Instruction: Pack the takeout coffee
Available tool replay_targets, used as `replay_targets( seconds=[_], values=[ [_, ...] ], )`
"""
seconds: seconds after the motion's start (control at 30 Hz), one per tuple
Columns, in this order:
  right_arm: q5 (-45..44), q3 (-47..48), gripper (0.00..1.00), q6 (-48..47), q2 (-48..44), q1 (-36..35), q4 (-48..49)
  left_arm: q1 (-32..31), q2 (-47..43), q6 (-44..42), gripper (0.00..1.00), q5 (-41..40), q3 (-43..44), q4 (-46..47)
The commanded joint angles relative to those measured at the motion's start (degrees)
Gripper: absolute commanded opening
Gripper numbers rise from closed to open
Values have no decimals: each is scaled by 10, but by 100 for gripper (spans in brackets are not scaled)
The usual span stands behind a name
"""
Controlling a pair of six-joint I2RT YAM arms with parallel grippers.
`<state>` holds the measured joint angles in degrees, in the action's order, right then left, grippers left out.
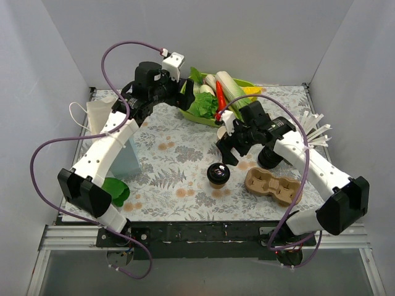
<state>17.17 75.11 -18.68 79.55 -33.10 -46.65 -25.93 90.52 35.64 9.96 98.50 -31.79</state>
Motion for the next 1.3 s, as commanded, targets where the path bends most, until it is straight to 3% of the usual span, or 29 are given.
replay_targets(
  seconds=[0.0,0.1,0.33,1.27],
  values=[
    [24,-4,98,42,22,-47,-13,-12,-28,-25,98,-14,10,12],
    [22,-4,98,51,36,-80,-11,-12,-32,-31,98,-22,1,12],
    [-95,-21,98,101,61,-121,3,-24,-43,-36,98,-22,-7,10],
    [-139,-15,95,102,108,-150,18,-25,-47,-41,98,-17,-22,13]
  ],
)
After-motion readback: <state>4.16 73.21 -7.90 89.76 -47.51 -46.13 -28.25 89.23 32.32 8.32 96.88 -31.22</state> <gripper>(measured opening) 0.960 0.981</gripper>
